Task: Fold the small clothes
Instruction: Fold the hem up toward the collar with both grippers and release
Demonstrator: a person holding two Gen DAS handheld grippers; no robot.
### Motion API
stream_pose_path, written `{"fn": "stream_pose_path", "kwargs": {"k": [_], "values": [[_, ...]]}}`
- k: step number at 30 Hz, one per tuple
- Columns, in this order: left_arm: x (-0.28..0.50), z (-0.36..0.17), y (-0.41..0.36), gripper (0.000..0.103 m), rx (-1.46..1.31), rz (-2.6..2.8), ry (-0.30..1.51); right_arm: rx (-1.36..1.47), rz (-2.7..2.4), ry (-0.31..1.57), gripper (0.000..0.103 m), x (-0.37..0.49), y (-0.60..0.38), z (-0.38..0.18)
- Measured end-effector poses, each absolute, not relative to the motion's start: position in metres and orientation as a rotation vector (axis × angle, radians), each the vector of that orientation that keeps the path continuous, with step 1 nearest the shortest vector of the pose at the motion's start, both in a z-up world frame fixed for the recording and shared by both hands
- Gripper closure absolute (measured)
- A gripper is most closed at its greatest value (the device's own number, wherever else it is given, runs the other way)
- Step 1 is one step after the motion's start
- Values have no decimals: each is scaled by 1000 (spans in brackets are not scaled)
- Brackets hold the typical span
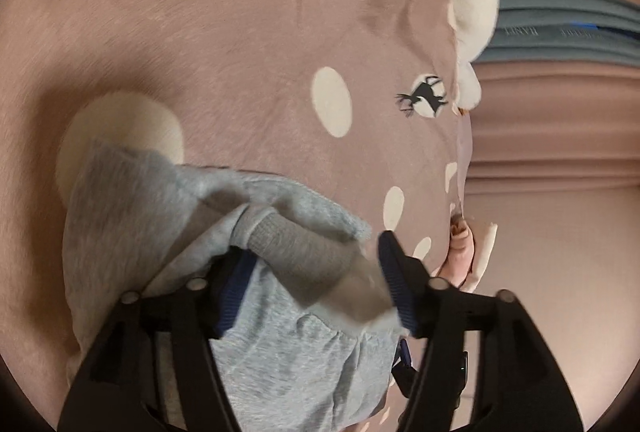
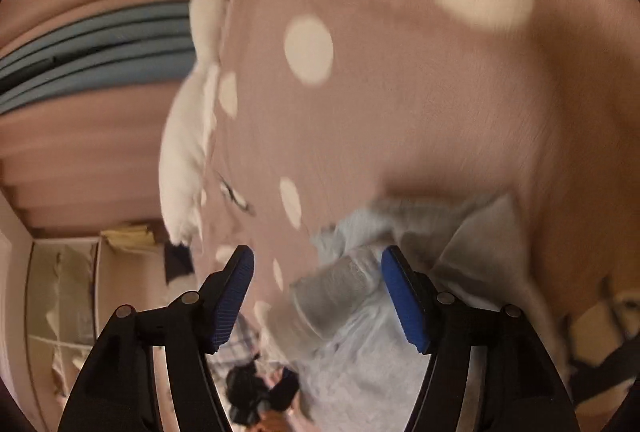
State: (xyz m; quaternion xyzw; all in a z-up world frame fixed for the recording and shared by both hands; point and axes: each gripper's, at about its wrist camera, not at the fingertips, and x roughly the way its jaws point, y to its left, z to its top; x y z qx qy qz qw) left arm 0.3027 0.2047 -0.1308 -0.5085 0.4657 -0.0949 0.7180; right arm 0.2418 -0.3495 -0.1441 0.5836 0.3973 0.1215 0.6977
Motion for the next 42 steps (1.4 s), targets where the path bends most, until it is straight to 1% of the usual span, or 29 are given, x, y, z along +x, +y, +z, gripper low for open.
{"fn": "stream_pose_path", "kwargs": {"k": [2,4,8,10,15,16,17,18,19,20,21,22,25,26,27,28,31,33,34,35,38,40,42], "values": [[306,-125,202,21,-1105,-228,1043,1232,265,891,36,231,-352,-137],[312,-123,203,14,-1102,-214,1052,1163,267,883,36,223,-352,-128],[305,-108,220,13,-1080,-132,968,953,305,875,36,201,-339,-103],[297,-102,217,13,-996,-140,970,857,329,871,36,195,-325,-93],[261,-93,179,15,-663,-198,1014,407,265,883,36,171,-280,-77],[252,-91,169,21,-577,-192,1010,319,243,880,42,163,-272,-77],[243,-91,162,29,-491,-162,996,274,238,880,45,161,-266,-76],[232,-90,152,32,-372,-115,981,226,233,881,51,156,-261,-78],[227,-92,147,42,-319,-97,975,191,229,879,54,153,-257,-80],[221,-96,143,54,-292,-98,976,162,229,873,57,151,-254,-80],[216,-101,140,60,-287,-118,985,122,223,867,62,148,-252,-82],[211,-108,137,63,-279,-132,999,102,215,870,64,147,-252,-85],[199,-132,136,64,-227,-124,1043,36,185,904,67,142,-248,-100],[197,-138,138,69,-228,-129,1048,18,172,919,67,141,-248,-105],[193,-141,142,70,-231,-136,1032,-4,158,938,68,142,-246,-111],[189,-140,146,70,-240,-148,1021,-14,151,955,71,141,-246,-118],[186,-136,153,69,-298,-158,1026,-17,155,934,72,137,-249,-123],[174,-130,161,63,-356,-171,1030,-17,145,946,72,138,-248,-121],[165,-126,165,51,-395,-182,1026,-23,139,951,72,137,-247,-118],[159,-122,167,36,-424,-188,1018,-28,138,949,72,134,-247,-116],[136,-111,177,14,-458,-165,982,-16,160,923,69,116,-248,-107],[123,-108,189,9,-459,-100,962,5,172,917,61,106,-250,-105],[118,-113,201,9,-509,-90,967,22,178,923,58,99,-252,-107]]}}
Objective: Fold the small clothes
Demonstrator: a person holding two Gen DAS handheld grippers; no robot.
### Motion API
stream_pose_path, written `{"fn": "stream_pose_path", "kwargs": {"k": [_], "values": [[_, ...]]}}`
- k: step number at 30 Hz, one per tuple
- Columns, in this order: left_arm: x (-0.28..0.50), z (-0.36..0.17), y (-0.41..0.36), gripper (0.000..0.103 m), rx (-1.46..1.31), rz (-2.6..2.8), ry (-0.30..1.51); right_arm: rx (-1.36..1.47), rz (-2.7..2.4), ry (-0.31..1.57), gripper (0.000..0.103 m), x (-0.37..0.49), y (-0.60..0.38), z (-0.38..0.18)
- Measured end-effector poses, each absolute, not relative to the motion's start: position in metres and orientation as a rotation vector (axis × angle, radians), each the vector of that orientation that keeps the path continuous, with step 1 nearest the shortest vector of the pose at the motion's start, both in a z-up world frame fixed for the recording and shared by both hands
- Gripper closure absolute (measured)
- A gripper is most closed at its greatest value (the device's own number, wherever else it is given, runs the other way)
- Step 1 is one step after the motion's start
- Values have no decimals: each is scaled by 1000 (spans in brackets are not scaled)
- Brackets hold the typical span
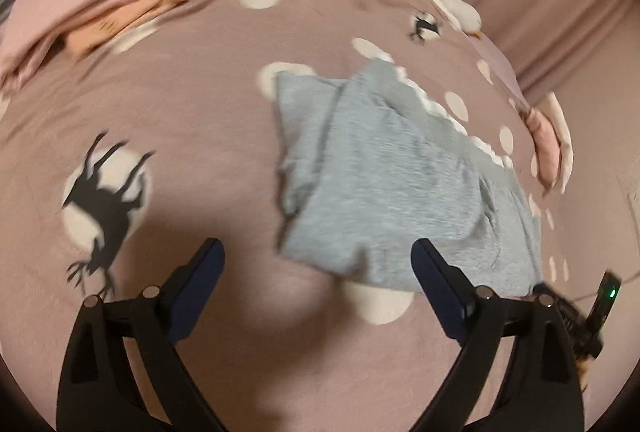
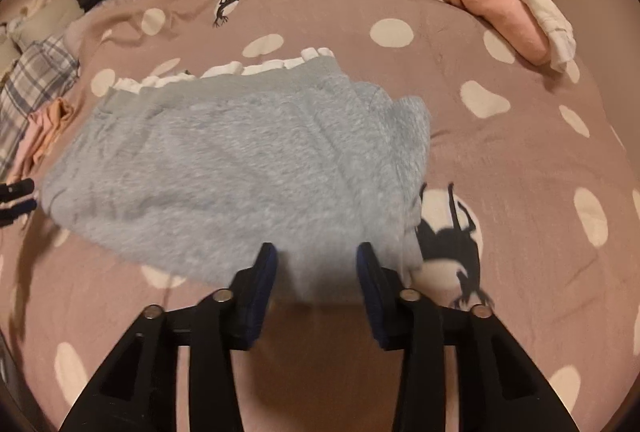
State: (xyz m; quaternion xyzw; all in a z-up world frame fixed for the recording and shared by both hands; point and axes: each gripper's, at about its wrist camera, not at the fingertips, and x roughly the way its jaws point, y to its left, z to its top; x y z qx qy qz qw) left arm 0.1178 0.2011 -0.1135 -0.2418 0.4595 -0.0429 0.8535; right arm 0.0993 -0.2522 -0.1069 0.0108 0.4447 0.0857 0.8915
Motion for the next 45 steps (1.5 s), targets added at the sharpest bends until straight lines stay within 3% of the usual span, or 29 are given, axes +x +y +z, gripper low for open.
{"fn": "stream_pose_path", "kwargs": {"k": [16,22,24,25,26,29,32,34,37,39,45], "values": [[166,-140,207,9,-905,-236,985,50,312,907,57,75,-216,-94],[192,-138,193,9,-877,-256,1019,21,371,904,57,90,-192,-93],[199,-138,186,19,-836,-245,1035,20,399,896,57,100,-182,-90],[203,-137,183,31,-814,-233,1044,27,417,890,57,105,-176,-89],[207,-139,182,51,-804,-224,1054,33,434,885,57,112,-169,-86],[212,-142,180,79,-743,-172,1086,32,478,869,57,127,-146,-82],[209,-141,182,80,-735,-169,1074,24,495,848,61,145,-120,-77],[207,-136,181,81,-725,-175,1062,43,498,861,75,161,-106,-79],[205,-121,178,83,-721,-206,1030,55,446,969,86,187,-93,-103],[205,-109,171,83,-709,-239,1004,28,418,1050,87,196,-85,-127],[208,-61,118,85,-563,-337,939,126,465,1037,87,187,-102,-117]]}}
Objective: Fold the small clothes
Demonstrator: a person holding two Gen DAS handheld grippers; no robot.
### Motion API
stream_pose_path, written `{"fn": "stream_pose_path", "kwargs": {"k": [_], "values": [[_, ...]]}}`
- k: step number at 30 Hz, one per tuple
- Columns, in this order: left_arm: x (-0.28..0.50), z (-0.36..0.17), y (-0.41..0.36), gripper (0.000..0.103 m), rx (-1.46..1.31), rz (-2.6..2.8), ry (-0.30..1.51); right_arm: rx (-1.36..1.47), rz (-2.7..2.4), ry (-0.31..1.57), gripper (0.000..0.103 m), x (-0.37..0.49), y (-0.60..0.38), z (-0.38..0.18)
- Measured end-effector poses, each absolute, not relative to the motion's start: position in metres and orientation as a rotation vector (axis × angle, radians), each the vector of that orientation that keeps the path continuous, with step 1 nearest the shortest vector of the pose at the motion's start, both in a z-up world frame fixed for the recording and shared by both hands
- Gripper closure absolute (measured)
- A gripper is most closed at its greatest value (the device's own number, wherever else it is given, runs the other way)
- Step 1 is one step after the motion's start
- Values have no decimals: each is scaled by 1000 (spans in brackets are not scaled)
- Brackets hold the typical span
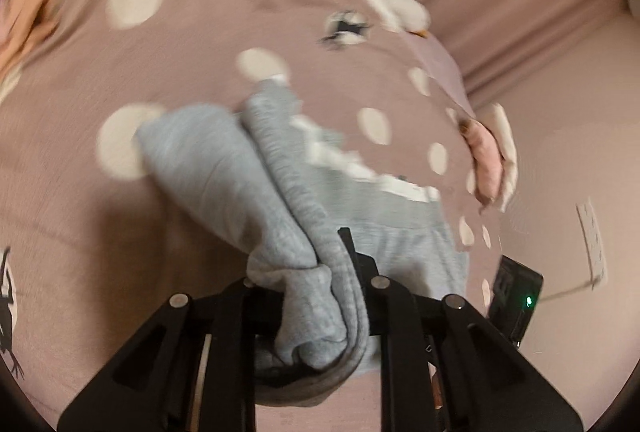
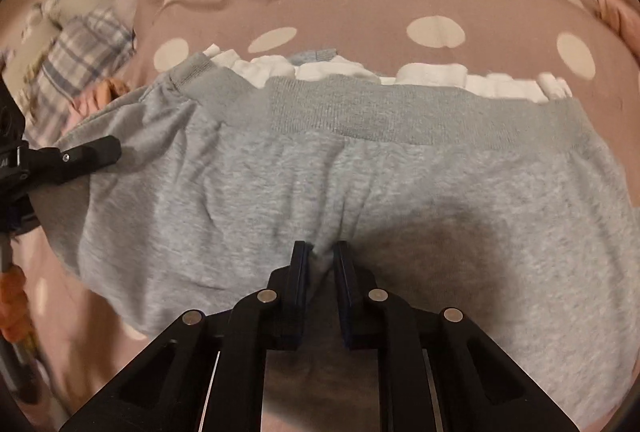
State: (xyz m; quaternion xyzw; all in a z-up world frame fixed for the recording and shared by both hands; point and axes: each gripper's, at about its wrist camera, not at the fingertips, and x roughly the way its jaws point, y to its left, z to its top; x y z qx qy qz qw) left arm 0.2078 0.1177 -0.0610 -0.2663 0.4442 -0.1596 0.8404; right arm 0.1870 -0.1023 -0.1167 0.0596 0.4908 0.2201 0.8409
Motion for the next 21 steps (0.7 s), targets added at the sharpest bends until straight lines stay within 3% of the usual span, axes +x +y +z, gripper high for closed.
{"fn": "stream_pose_path", "kwargs": {"k": [5,10,15,16,19,21], "values": [[211,-40,56,85,-389,-417,918,410,539,1005,84,181,-146,-107],[212,-38,-6,85,-212,-461,935,795,590,919,56,180,-207,-108],[219,-60,-48,80,-143,-502,994,1047,657,904,39,181,-244,-130],[221,-67,-55,73,-123,-493,1008,1079,668,918,38,181,-247,-136],[227,-89,-57,35,-160,-492,1080,1161,677,963,28,182,-250,-153],[226,-97,-53,29,-203,-520,1104,1188,678,992,27,183,-252,-161]]}}
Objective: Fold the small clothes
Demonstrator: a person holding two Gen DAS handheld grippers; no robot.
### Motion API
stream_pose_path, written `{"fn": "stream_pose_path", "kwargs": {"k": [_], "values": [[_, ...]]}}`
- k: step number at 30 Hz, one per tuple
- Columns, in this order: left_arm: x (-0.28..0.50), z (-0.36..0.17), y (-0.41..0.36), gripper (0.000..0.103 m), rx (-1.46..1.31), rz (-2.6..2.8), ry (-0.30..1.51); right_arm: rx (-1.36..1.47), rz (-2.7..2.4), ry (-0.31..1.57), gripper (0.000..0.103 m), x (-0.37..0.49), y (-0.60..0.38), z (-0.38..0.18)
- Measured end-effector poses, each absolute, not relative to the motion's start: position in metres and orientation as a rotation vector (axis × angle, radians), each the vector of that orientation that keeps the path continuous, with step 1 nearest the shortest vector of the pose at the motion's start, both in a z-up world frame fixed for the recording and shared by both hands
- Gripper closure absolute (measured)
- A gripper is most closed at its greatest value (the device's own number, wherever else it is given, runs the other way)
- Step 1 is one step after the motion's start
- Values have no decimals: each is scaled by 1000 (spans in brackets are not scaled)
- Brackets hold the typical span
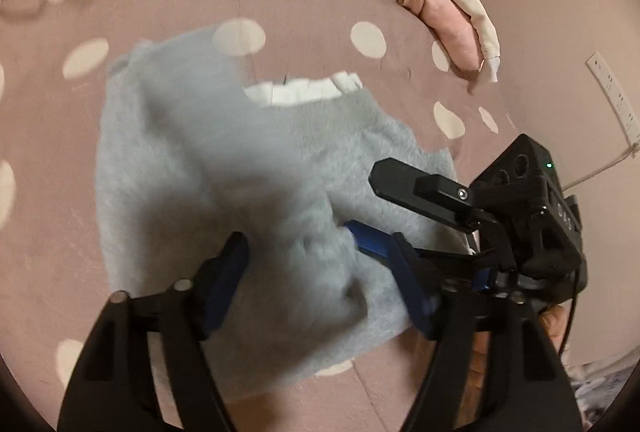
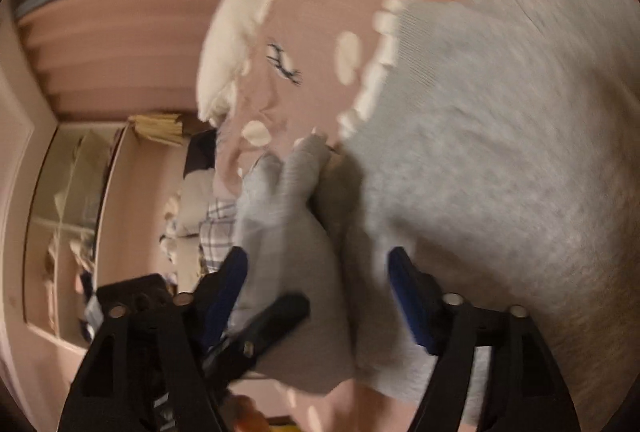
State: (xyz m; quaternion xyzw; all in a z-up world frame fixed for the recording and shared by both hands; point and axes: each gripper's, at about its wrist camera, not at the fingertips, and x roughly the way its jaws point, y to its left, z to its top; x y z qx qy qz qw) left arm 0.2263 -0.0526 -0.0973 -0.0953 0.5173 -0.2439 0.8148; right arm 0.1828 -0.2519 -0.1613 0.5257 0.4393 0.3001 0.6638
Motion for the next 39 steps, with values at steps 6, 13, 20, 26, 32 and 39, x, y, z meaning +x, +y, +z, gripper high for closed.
{"fn": "stream_pose_path", "kwargs": {"k": [6,13,20,26,32,39], "values": [[208,-94,-44,26,-222,-547,1089,1162,674,1021,26,184,-251,-157],[169,-94,-3,23,-249,-477,1064,1066,707,1036,24,194,-238,-146],[142,-98,34,22,-249,-286,1061,864,629,1066,24,210,-214,-141],[129,-93,49,22,-250,-204,1045,738,607,1064,35,218,-197,-136],[120,-88,55,21,-255,-191,1026,596,538,1105,66,222,-198,-135],[116,-89,57,21,-243,-195,1022,542,579,1026,82,210,-194,-108]]}}
